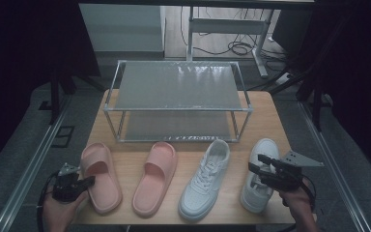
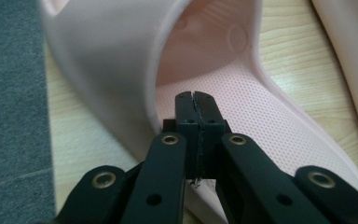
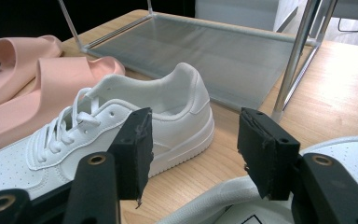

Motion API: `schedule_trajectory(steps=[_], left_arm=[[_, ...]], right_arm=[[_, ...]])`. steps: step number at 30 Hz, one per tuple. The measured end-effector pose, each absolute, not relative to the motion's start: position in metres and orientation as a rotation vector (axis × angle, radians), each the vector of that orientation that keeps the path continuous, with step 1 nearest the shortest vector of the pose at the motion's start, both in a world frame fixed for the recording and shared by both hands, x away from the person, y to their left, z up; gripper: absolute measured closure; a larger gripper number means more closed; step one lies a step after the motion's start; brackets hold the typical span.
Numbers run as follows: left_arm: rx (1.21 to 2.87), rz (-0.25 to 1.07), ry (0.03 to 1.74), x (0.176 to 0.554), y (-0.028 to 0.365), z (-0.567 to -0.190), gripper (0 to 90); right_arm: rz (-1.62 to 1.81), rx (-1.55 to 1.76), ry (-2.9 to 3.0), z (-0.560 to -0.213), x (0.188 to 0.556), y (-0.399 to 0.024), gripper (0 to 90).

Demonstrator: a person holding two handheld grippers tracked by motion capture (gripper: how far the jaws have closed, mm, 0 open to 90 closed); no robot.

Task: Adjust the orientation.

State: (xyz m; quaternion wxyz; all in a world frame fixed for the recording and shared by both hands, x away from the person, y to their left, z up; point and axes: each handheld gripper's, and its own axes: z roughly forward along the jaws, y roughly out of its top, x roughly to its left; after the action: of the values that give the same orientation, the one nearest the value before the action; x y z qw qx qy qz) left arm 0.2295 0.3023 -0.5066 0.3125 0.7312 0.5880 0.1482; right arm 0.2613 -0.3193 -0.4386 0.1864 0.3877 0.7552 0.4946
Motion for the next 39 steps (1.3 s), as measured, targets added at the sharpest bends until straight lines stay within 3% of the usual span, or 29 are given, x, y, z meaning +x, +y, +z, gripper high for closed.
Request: schedule_trajectory(steps=[13,20,27,39], left_arm=[[1.87,0.414,1.599,0.22,0.323,-0.506,90.0],[1.835,0.392,1.547,0.214,0.323,-0.495,90.0],[1.787,0.452,1.517,0.204,0.325,-0.476,90.0],[1.738,0.465,1.529,0.232,0.342,-0.473,90.0]], right_arm=[[1.393,1.109,2.126,-0.44,0.262,-0.322,45.5],[1.393,1.107,2.129,-0.441,0.263,-0.321,45.5],[1.399,1.104,2.112,-0.44,0.262,-0.321,45.6],[1.397,1.098,2.106,-0.443,0.263,-0.318,45.9]])
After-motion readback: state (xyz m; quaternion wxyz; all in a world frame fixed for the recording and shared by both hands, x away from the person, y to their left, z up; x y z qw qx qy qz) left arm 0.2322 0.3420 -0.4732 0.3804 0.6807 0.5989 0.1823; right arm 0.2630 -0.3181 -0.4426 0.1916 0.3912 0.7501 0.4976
